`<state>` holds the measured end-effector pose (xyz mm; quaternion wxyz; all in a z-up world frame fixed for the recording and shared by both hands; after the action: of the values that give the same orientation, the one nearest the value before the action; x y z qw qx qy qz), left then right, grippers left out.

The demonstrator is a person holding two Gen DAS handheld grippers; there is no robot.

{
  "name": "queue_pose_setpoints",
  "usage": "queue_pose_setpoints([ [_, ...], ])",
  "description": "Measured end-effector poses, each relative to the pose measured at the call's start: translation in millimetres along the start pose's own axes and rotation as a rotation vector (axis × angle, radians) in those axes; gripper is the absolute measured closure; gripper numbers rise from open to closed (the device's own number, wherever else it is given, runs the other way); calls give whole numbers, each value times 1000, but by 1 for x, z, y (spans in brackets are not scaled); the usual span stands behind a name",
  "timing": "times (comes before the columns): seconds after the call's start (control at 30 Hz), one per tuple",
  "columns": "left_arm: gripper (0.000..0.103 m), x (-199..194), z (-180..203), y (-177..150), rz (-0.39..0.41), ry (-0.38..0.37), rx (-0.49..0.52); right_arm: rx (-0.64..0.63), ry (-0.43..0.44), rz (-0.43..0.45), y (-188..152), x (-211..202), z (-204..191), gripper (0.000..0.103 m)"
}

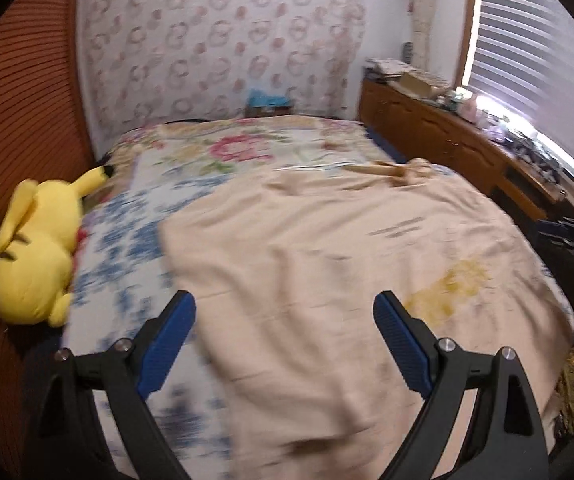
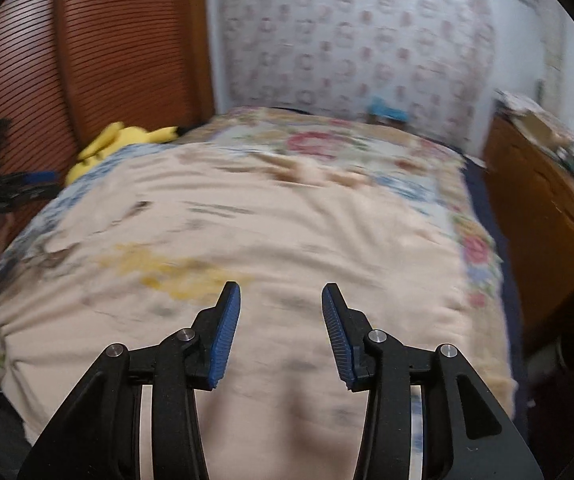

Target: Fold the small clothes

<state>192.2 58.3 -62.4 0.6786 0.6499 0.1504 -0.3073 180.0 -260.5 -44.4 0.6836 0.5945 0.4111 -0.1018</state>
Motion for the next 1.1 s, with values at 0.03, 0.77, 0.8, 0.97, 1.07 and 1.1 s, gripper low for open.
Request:
queue_pose_setpoints([
  [0.03, 11, 2, 11, 2, 0, -15, 11, 15, -17, -2, -3, -3, 12, 60],
  [0.77, 11, 69, 120, -24, -152, -129, 150, 280, -84, -129, -55, 20, 132, 60],
  [0.8, 11, 71, 121, -25, -155, -128, 151, 286, -80, -134, -55, 22, 133, 60],
  [0.97, 11, 83, 125, -36, -200, -114, 173, 296, -67, -144, -56, 29, 134, 66],
  [1.07, 11, 83, 132, -39, -196, -88, 214, 269, -94, -138, -54, 27, 134, 78],
  [1.1, 11, 83, 133, -39, -195, -89, 219, 257, -105, -135, -54, 27, 135, 84],
])
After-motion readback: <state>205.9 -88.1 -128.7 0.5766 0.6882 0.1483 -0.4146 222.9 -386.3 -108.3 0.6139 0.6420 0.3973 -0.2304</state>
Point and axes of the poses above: each gripper's, at about its wrist camera, not at the fingertips, and x roughly the way its jaws point, z to its right, y to its top, the point moved 2 cm from there along x, roughly the way its jaws point, and after that the axes turned 5 degrees about z, right-handed, at the moved point
